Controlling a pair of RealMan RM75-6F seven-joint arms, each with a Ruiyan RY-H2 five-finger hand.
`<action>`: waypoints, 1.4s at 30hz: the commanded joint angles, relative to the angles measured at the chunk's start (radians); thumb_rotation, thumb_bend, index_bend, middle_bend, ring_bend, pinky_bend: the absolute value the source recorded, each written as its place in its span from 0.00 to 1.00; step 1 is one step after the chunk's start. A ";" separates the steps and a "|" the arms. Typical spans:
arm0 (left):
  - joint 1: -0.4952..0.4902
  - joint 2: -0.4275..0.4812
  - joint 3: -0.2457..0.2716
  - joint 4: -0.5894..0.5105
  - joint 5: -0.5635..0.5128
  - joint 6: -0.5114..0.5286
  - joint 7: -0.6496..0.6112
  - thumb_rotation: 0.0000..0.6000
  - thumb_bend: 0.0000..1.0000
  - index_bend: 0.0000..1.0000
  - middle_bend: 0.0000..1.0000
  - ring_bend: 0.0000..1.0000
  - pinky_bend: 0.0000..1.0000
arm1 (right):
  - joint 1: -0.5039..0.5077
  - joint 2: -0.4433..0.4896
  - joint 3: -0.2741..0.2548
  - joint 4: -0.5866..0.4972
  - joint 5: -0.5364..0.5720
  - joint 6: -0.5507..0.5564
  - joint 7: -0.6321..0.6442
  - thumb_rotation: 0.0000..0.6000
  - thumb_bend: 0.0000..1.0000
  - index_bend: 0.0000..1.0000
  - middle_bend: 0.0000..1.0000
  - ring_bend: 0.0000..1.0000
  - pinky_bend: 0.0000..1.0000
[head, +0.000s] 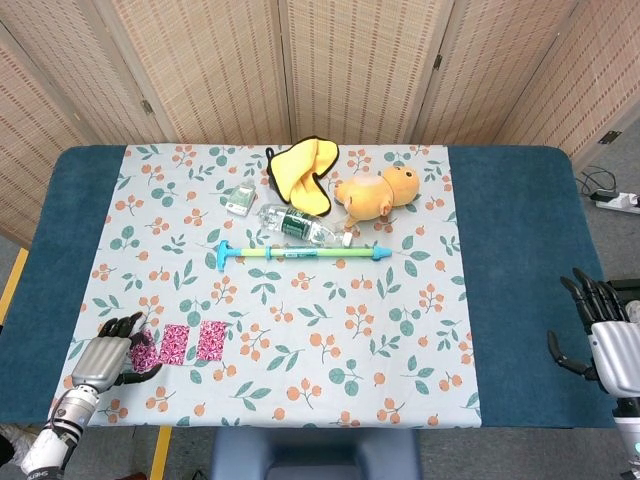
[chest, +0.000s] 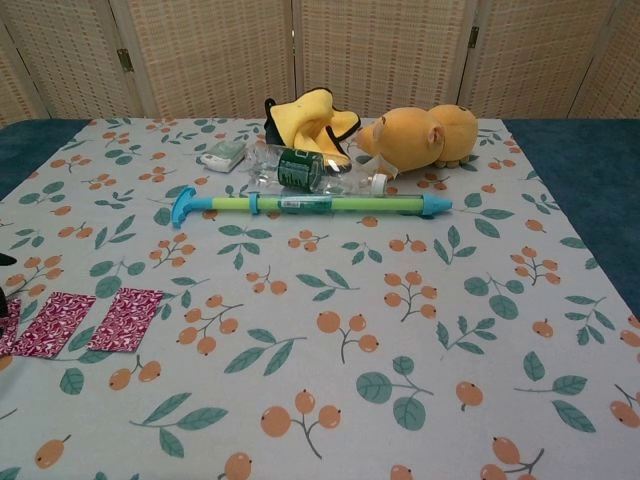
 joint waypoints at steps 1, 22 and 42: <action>-0.011 0.004 -0.015 -0.015 0.020 0.005 -0.013 0.52 0.27 0.30 0.00 0.00 0.00 | -0.001 0.003 0.001 0.000 -0.002 0.003 0.001 0.67 0.52 0.00 0.00 0.00 0.00; -0.186 -0.057 -0.079 -0.120 -0.066 -0.138 0.209 0.99 0.27 0.19 0.00 0.00 0.00 | 0.000 0.005 0.005 0.024 0.010 -0.004 0.028 0.67 0.52 0.00 0.00 0.00 0.00; -0.225 -0.126 -0.055 -0.099 -0.218 -0.126 0.303 0.99 0.27 0.18 0.00 0.00 0.00 | 0.006 -0.007 0.005 0.058 0.019 -0.024 0.059 0.67 0.52 0.00 0.00 0.00 0.00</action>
